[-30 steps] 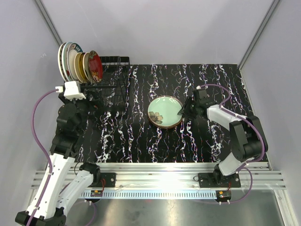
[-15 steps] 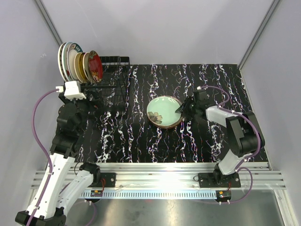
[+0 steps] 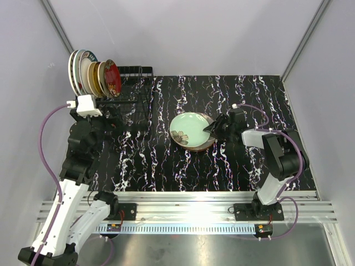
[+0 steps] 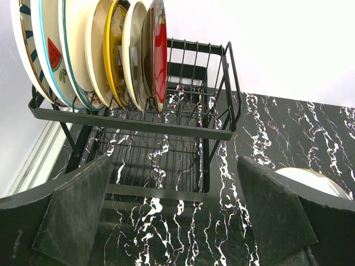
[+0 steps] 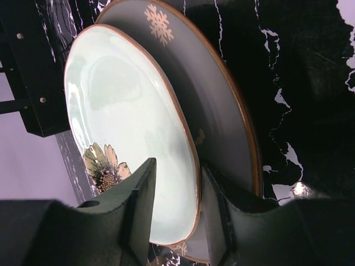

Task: Load the plates into the dish rack
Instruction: Grab a plate with the right arm

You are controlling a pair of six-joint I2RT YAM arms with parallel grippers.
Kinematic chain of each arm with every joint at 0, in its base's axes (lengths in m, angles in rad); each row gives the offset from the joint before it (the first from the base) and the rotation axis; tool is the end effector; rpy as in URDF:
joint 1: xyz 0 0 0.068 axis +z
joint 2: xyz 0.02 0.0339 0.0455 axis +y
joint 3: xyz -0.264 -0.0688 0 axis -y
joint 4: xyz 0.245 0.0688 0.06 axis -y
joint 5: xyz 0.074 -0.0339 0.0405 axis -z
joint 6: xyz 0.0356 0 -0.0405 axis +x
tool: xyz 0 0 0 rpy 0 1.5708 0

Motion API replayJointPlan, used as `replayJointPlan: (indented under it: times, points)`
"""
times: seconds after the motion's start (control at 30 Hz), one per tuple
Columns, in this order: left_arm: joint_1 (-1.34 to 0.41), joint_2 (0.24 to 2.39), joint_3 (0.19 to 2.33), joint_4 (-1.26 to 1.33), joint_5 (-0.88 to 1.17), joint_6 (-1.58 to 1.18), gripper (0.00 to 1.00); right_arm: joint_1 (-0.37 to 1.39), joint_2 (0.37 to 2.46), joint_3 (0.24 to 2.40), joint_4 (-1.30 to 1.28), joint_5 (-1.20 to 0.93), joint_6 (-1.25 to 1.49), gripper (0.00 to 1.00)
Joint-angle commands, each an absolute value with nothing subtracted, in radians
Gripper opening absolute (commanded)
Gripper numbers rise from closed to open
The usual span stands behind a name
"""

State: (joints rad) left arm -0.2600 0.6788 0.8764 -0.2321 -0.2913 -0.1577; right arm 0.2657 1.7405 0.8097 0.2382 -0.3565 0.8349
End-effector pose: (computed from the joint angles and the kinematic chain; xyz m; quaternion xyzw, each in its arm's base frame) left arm 0.1486 -0.0289 0.3825 -0.0643 0.7158 -0.0404 0.6942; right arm 0.3264 0.1017 0.1445 0.1778 0.8761 0.3556 0.2727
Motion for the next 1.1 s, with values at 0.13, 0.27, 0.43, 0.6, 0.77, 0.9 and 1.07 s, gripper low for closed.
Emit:
replayJointPlan:
  times: [0.13, 0.27, 0.43, 0.6, 0.77, 0.9, 1.07]
  points:
    - [-0.265, 0.689, 0.890, -0.176, -0.270, -0.161, 0.99, 0.256, 1.763, 0.735, 0.333, -0.362, 0.856, 0.27]
    - [-0.264, 0.701, 0.910, -0.196, -0.186, -0.141, 0.99, 0.252, 1.738, 0.719, 0.334, -0.365, 0.858, 0.17]
    - [-0.264, 0.735, 0.905, -0.181, -0.088, -0.178, 0.99, 0.244, 1.675, 0.696, 0.302, -0.362, 0.847, 0.08]
    - [-0.264, 0.782, 0.904, -0.172, -0.005, -0.218, 0.99, 0.241, 1.589, 0.647, 0.285, -0.382, 0.865, 0.00]
    - [-0.264, 0.874, 0.910, -0.156, 0.164, -0.282, 0.99, 0.233, 1.494, 0.595, 0.243, -0.359, 0.883, 0.00]
    - [-0.265, 0.977, 0.910, -0.134, 0.277, -0.339, 0.99, 0.232, 1.434, 0.562, 0.199, -0.376, 0.914, 0.00]
    - [-0.293, 1.078, 0.903, -0.092, 0.408, -0.417, 0.98, 0.232, 1.353, 0.519, 0.173, -0.377, 0.934, 0.00]
